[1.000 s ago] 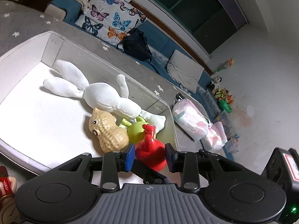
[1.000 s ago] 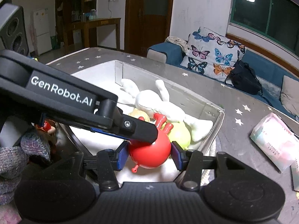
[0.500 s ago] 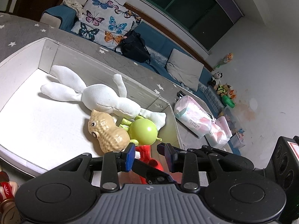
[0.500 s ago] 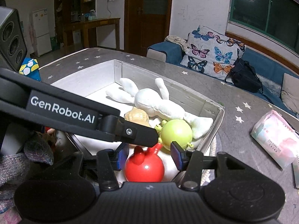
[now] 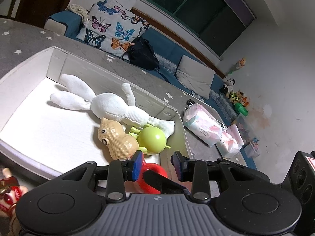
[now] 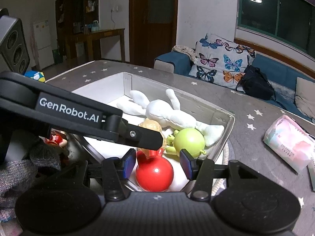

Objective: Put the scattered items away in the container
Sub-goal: 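Lower the red toy into the box beside the peanut toy and open both tools, then move both tools down to the red-and-black doll figure and close on it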

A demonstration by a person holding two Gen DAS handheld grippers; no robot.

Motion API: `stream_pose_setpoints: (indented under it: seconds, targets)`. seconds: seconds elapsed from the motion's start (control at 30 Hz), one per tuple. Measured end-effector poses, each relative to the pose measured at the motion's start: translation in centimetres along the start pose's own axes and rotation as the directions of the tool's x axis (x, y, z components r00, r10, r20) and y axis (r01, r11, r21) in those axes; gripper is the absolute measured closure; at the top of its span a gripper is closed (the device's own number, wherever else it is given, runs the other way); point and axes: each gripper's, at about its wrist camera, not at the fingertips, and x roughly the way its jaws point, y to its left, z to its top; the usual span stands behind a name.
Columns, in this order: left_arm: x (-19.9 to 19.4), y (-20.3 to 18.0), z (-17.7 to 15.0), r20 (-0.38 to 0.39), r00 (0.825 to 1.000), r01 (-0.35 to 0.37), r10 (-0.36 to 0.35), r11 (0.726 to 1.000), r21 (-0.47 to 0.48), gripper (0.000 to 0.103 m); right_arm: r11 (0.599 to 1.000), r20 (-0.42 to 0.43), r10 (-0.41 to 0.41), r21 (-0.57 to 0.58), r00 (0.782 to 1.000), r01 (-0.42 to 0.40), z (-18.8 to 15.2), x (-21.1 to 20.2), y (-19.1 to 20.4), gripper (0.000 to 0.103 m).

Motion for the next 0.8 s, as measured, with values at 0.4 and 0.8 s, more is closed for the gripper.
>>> stream_pose_setpoints:
  seconds: [0.4, 0.8]
  targets:
    - [-4.1, -0.2, -0.7, 0.059, 0.998, -0.020, 0.019, 1.000, 0.011, 0.066, 1.000, 0.078, 0.006, -0.011, 0.997, -0.005, -0.2, -2.7, 2.2, 0.044]
    - [-9.2, 1.5, -2.6, 0.123, 0.988, -0.093, 0.092, 0.996, 0.008, 0.066, 0.997, 0.125, 0.066, -0.043, 0.990, -0.061, -1.3, -4.4, 5.6, 0.038]
